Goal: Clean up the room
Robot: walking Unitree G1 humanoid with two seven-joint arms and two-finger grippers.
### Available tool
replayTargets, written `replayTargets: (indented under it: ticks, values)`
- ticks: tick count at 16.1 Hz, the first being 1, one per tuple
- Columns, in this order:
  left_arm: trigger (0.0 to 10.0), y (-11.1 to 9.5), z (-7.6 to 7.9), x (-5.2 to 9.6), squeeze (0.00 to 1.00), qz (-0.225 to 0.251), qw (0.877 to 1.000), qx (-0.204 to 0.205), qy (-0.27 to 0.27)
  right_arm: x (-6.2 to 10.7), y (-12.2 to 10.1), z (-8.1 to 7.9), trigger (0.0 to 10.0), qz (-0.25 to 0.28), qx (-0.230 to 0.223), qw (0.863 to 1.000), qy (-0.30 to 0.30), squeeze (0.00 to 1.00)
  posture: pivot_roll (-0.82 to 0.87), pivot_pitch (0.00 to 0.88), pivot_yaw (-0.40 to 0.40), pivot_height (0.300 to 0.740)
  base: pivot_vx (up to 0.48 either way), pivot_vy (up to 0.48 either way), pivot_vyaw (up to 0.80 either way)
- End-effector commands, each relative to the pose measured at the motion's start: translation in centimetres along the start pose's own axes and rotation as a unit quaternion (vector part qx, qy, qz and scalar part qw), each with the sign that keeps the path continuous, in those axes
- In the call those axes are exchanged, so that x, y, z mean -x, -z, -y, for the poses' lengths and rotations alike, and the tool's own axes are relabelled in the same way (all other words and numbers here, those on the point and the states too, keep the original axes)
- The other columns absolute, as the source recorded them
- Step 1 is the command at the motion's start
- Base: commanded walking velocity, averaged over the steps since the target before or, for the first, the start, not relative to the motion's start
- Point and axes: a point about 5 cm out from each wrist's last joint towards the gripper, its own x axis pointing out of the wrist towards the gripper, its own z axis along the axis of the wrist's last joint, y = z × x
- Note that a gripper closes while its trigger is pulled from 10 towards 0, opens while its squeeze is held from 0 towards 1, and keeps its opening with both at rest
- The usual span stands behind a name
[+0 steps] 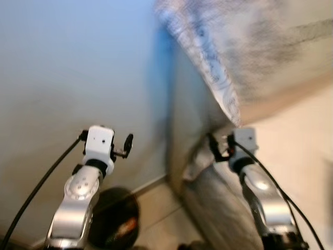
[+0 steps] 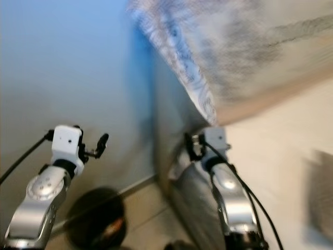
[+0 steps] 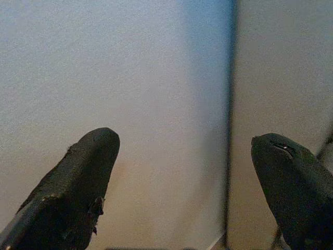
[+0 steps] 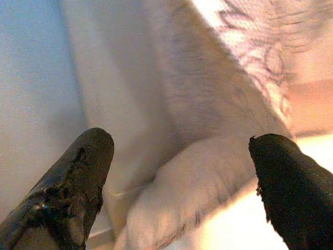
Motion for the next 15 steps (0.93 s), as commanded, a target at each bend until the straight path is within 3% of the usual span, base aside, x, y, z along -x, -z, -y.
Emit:
replayTargets:
  ticks: [1, 6, 9, 13, 15]
  values:
    - [10.0, 0.0, -0.4, 0.1, 0.00, -0.001, 1.000, -0.004, -0.002, 0.0, -0.1, -0.7, 10.0, 0.000, -0.004, 1.000, -0.013, 1.00, 0.04, 0.000, 0.060, 0.740, 0.000, 0.000, -0.80]
    - [10.0, 0.0, -0.4, 0.0, 0.00, -0.003, 1.000, 0.001, 0.002, -0.1, 0.0, -0.7, 10.0, -0.005, -0.004, 1.000, -0.007, 1.00, 0.04, 0.000, 0.057, 0.740, 0.000, 0.000, -0.80]
    - [10.0, 0.0, -0.3, -0.2, 0.00, -0.008, 1.000, 0.002, 0.005, -0.3, -0.5, 0.3, 10.0, 0.007, -0.006, 0.999, 0.048, 1.00, 0.03, 0.000, 0.055, 0.740, 0.000, 0.000, -0.80]
    - [10.0, -0.2, -0.3, -0.5, 0.00, 0.001, 1.000, -0.001, 0.006, -0.5, -1.1, 0.8, 10.0, 0.019, 0.006, 0.998, 0.062, 1.00, 0.03, 0.000, 0.046, 0.740, 0.000, 0.000, 0.00]
    - [10.0, -0.4, -0.3, -0.7, 0.00, 0.001, 1.000, 0.014, 0.002, -0.6, -1.3, 0.9, 10.0, 0.020, 0.007, 0.997, 0.069, 1.00, 0.04, 0.000, 0.043, 0.740, 0.000, 0.000, -0.80]
